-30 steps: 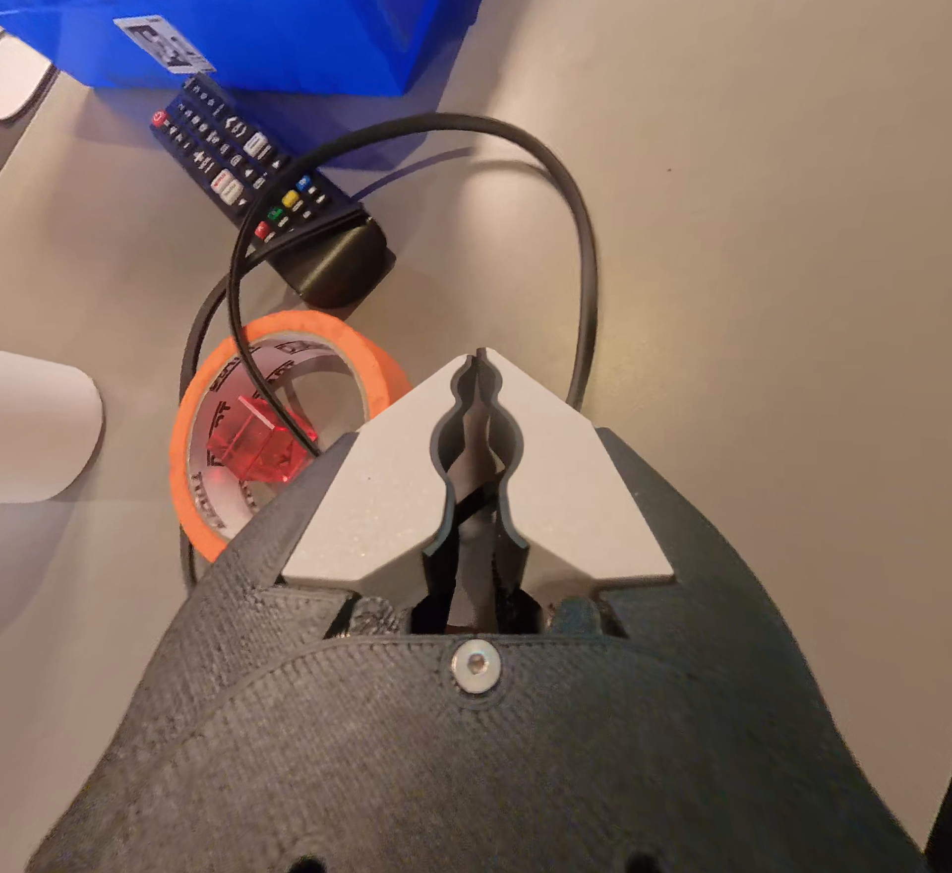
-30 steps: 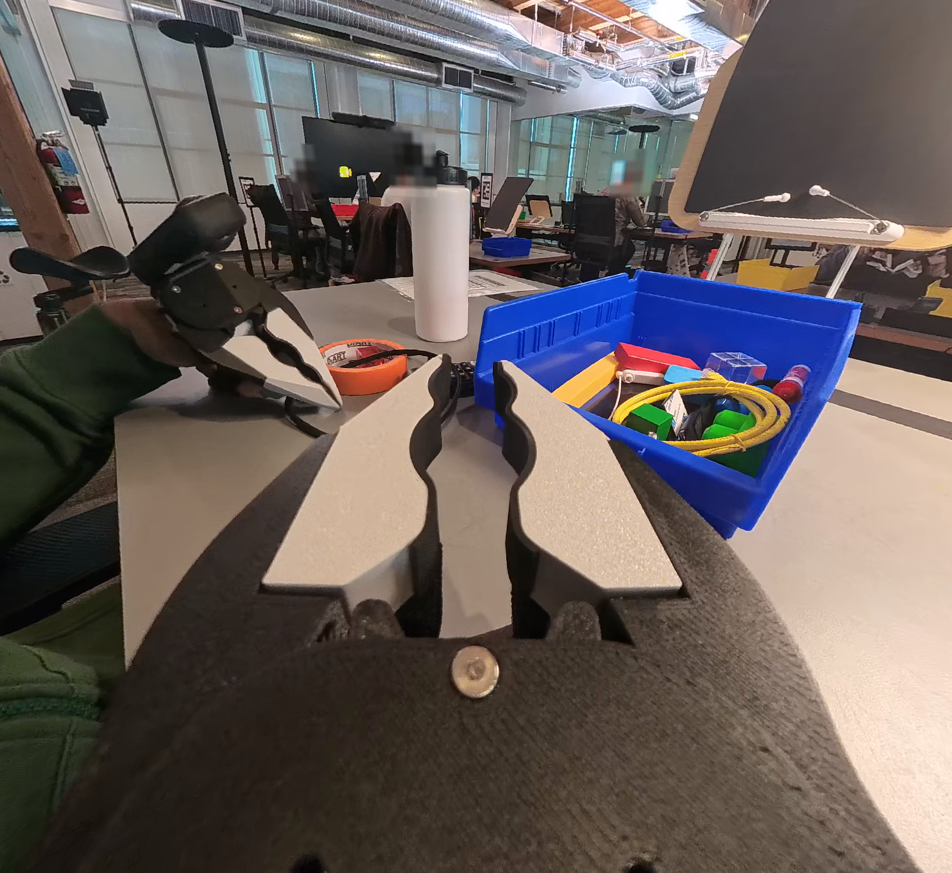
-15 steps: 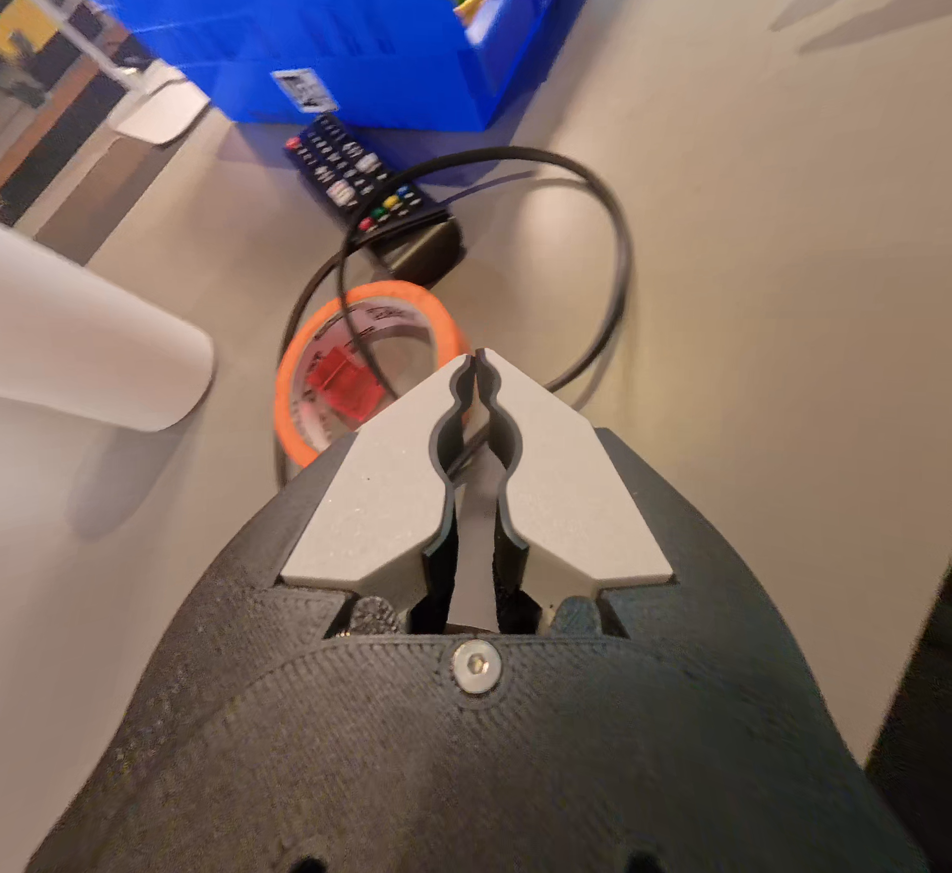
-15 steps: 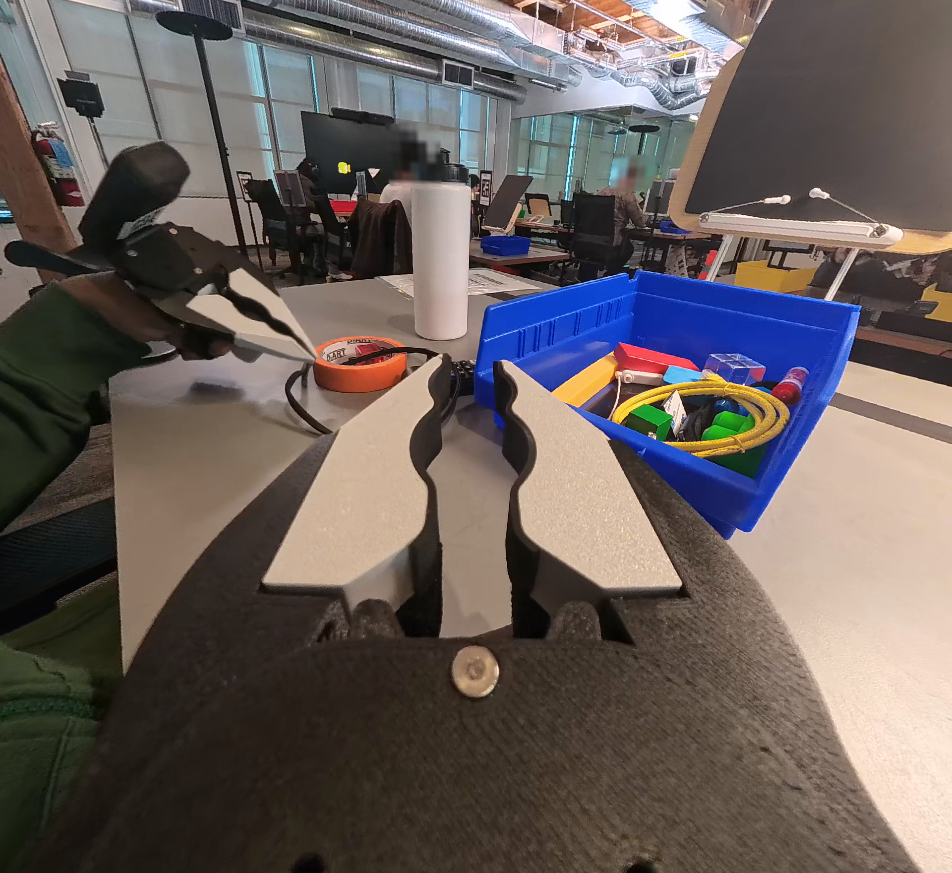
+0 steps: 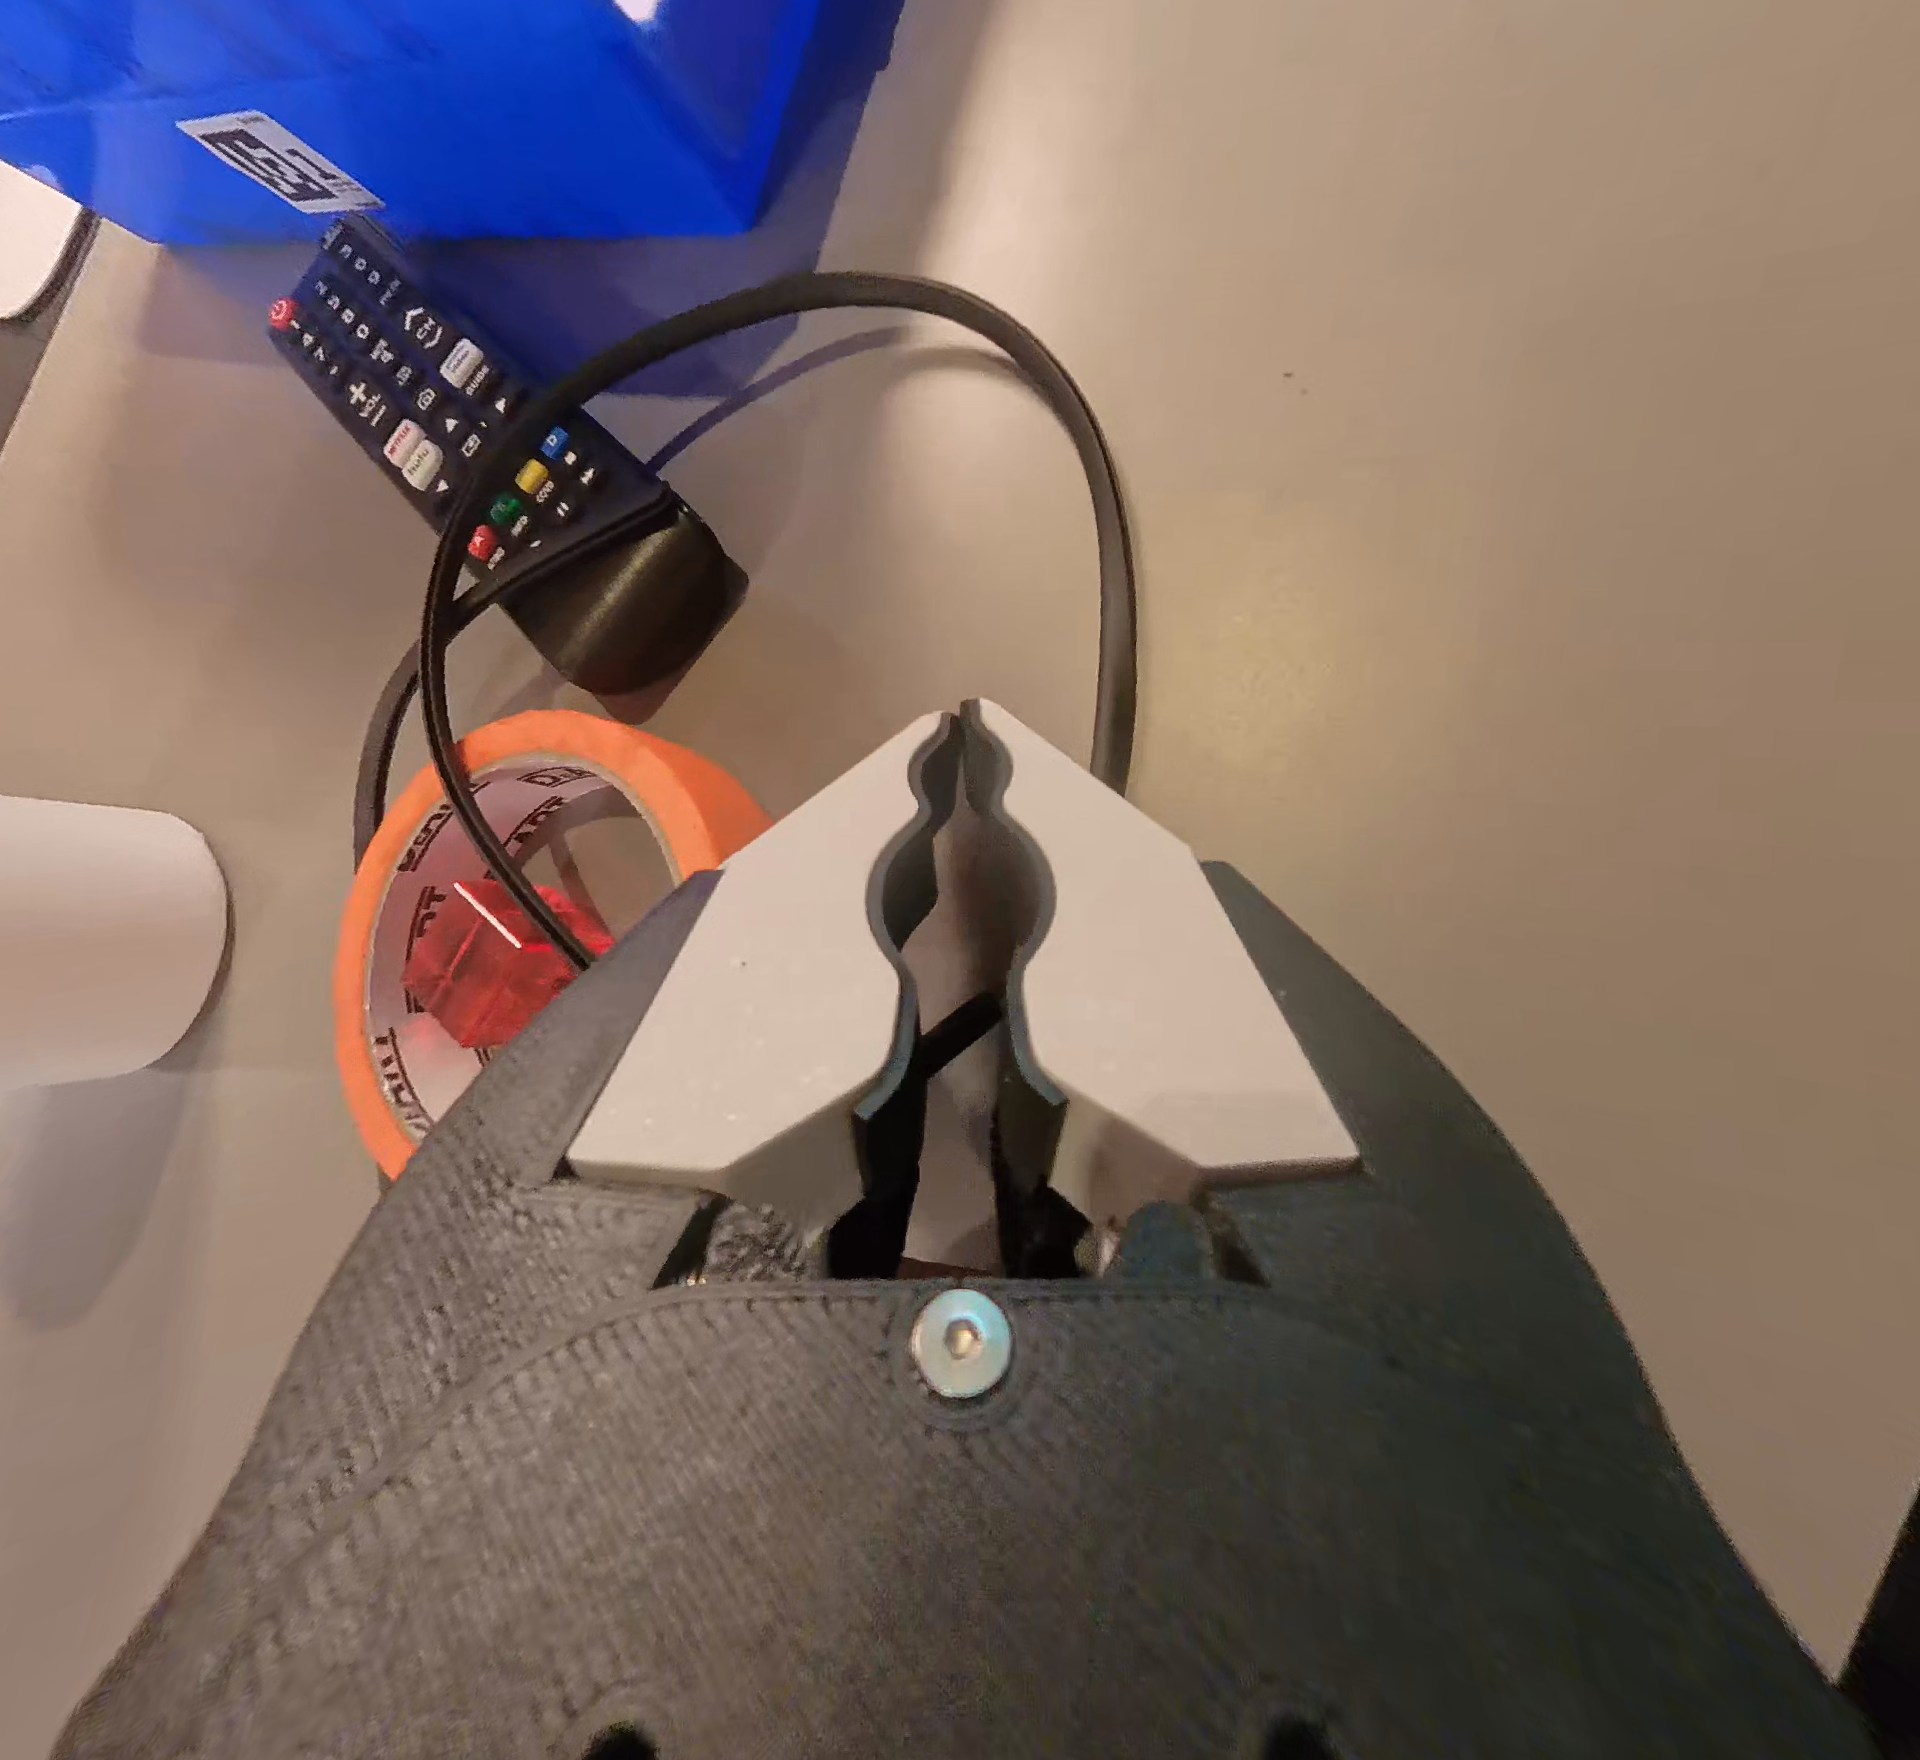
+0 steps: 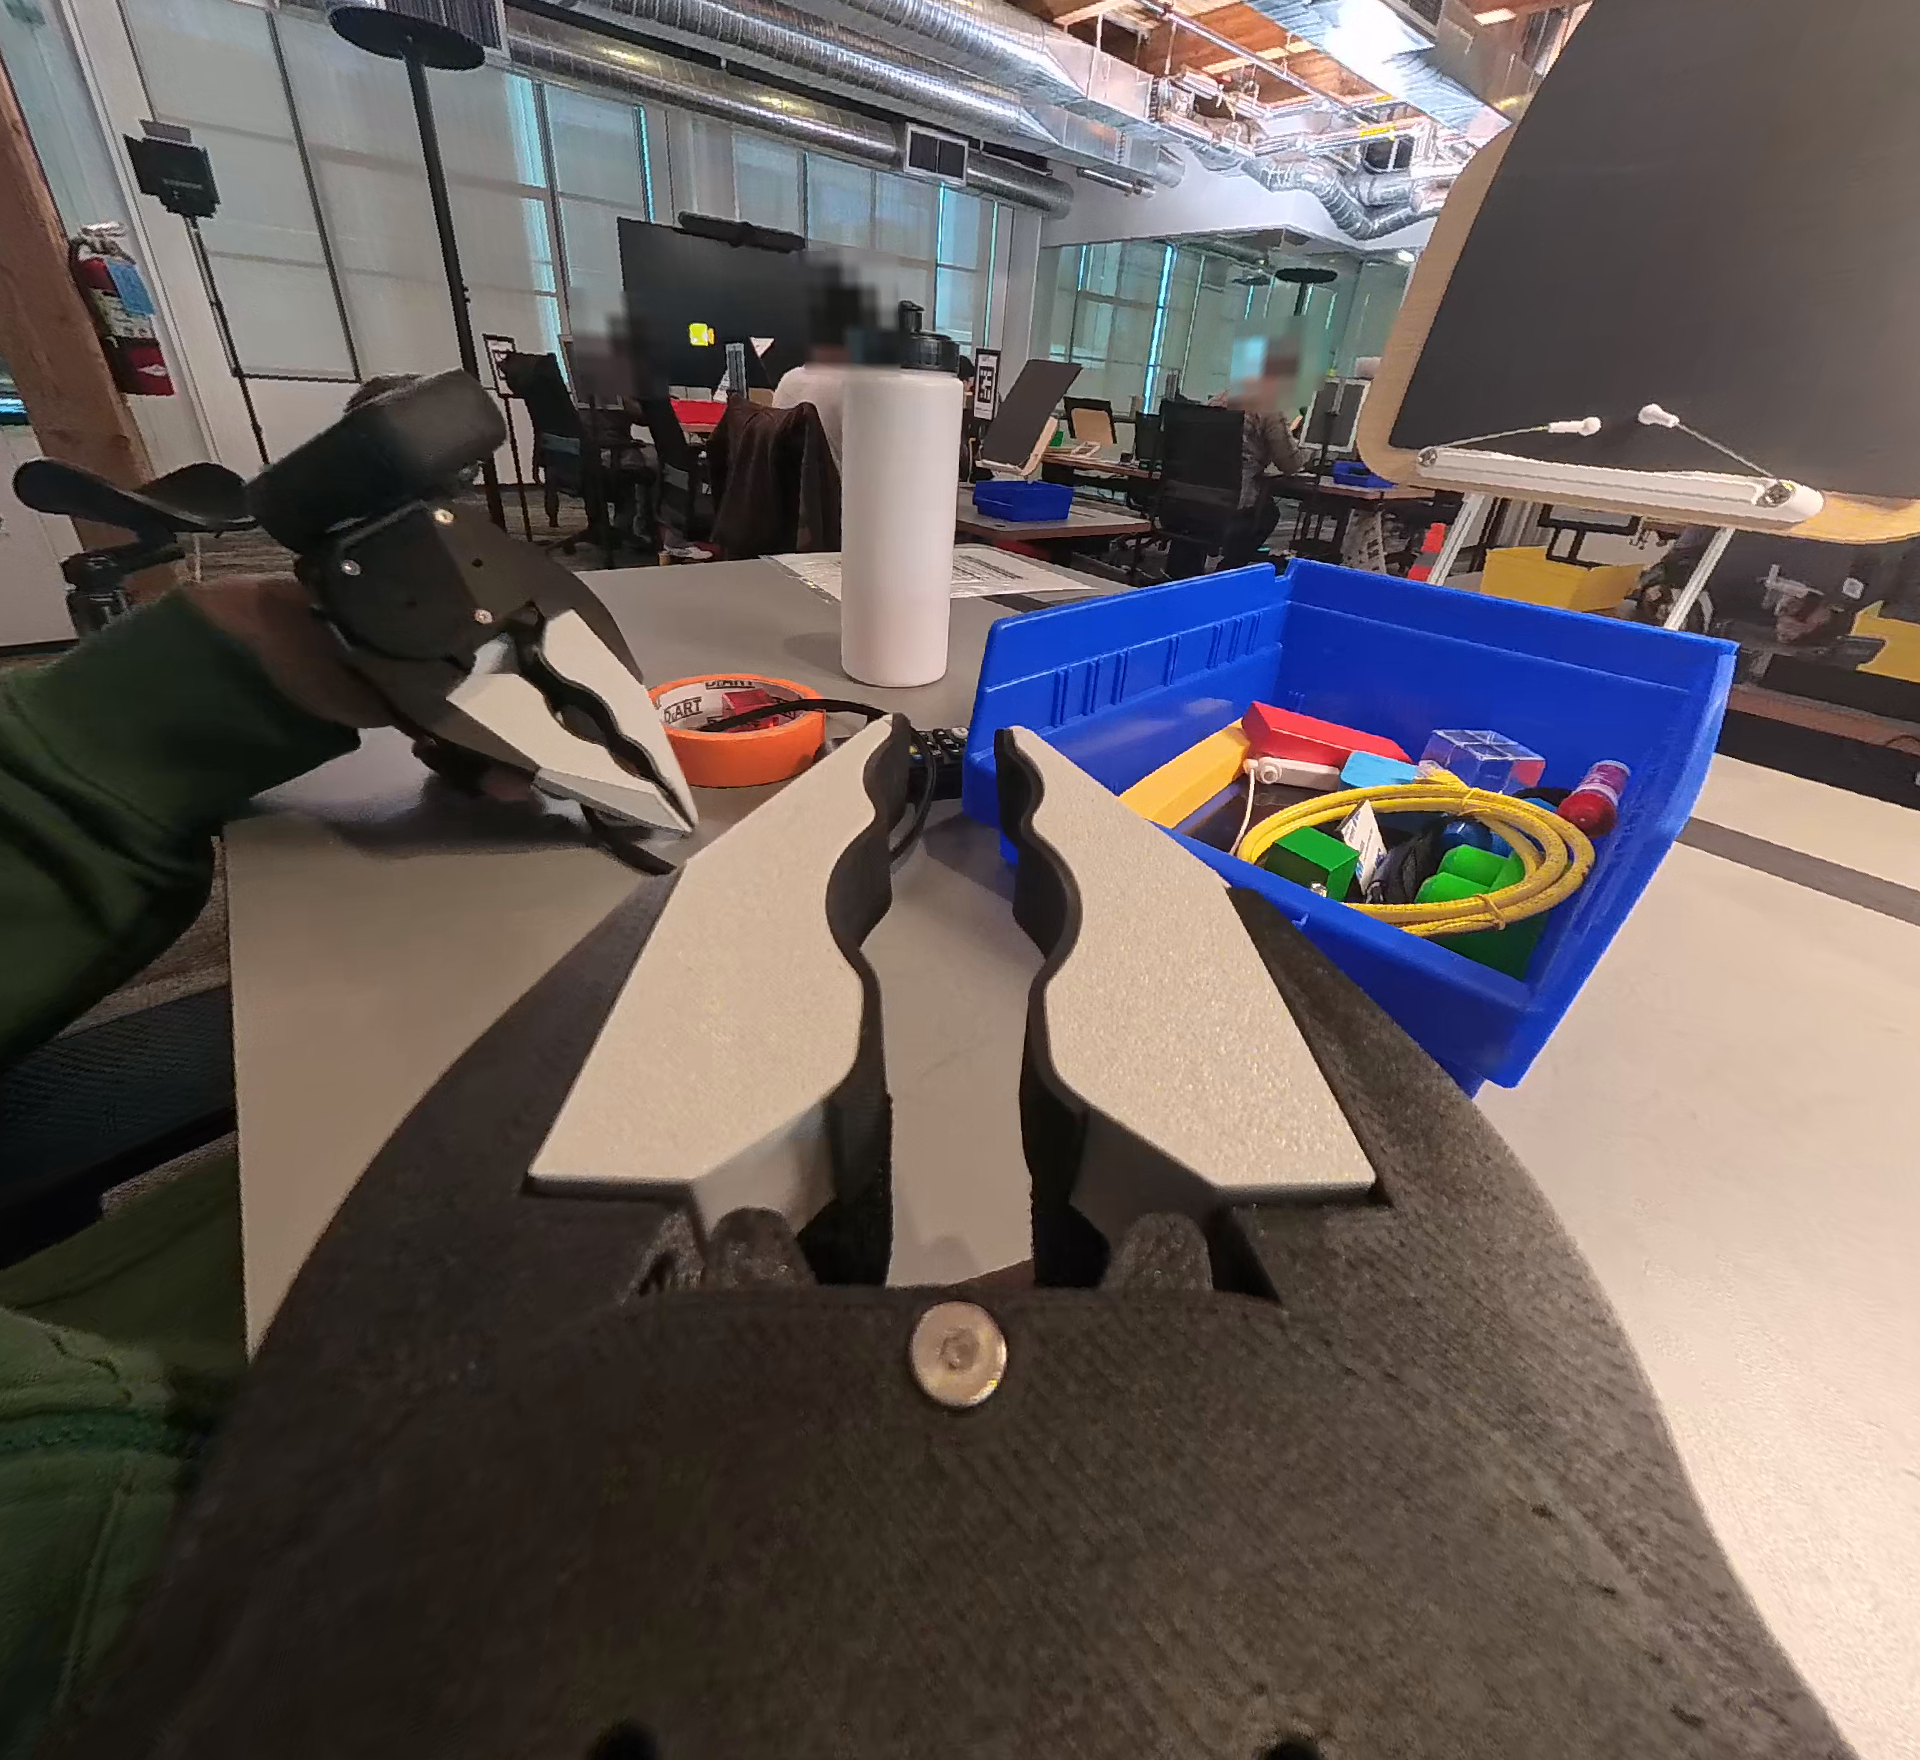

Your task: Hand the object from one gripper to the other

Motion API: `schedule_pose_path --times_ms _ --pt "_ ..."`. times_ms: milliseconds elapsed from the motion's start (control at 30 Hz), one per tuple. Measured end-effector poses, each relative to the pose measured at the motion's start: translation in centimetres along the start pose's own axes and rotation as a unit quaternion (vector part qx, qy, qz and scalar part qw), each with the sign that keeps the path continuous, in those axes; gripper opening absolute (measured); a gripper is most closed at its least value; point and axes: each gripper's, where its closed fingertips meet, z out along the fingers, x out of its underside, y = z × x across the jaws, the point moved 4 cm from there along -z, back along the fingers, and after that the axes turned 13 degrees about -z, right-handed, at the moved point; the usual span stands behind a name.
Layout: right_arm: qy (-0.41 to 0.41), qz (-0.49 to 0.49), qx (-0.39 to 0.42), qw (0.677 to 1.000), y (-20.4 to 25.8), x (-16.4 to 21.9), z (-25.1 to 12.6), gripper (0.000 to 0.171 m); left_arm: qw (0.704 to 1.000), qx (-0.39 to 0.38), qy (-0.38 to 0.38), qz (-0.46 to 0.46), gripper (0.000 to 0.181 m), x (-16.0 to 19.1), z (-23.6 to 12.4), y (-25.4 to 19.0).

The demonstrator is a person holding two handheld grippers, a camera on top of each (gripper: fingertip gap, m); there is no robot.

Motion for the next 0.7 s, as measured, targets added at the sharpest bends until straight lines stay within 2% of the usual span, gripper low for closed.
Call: schedule_pose_path --times_ms 333,467,500,533,600,700 --pt "0.0 -0.003 0.002 1.0 0.0 0.0 0.0 0.016 0.997 -0.075 0.011 -0.016 0.0 2.1 -3.8 2.6" --pt "0.0 -0.005 0.002 1.0 0.1 0.0 0.0 0.016 0.998 -0.059 -0.029 -0.019 0.001 1.5 -4.7 2.2" --pt "0.0 -0.006 0.001 1.0 0.1 0.0 0.0 0.016 0.998 -0.038 -0.042 -0.019 0.006 1.0 -4.6 1.6" --pt "0.001 -0.007 0.001 1.0 0.1 0.0 0.0 0.016 0.999 -0.016 -0.048 -0.019 0.019 0.7 -4.4 0.9" --pt "0.0 -0.009 0.001 1.0 0.2 -0.1 0.0 0.016 0.999 -0.007 -0.041 -0.008 0.035 0.5 -3.7 0.3" --pt "0.0 -0.011 0.0 1.0 0.2 -0.1 0.0 0.016 1.0 -0.02 0.001 0.014 0.038 1.2 -2.2 0.4"
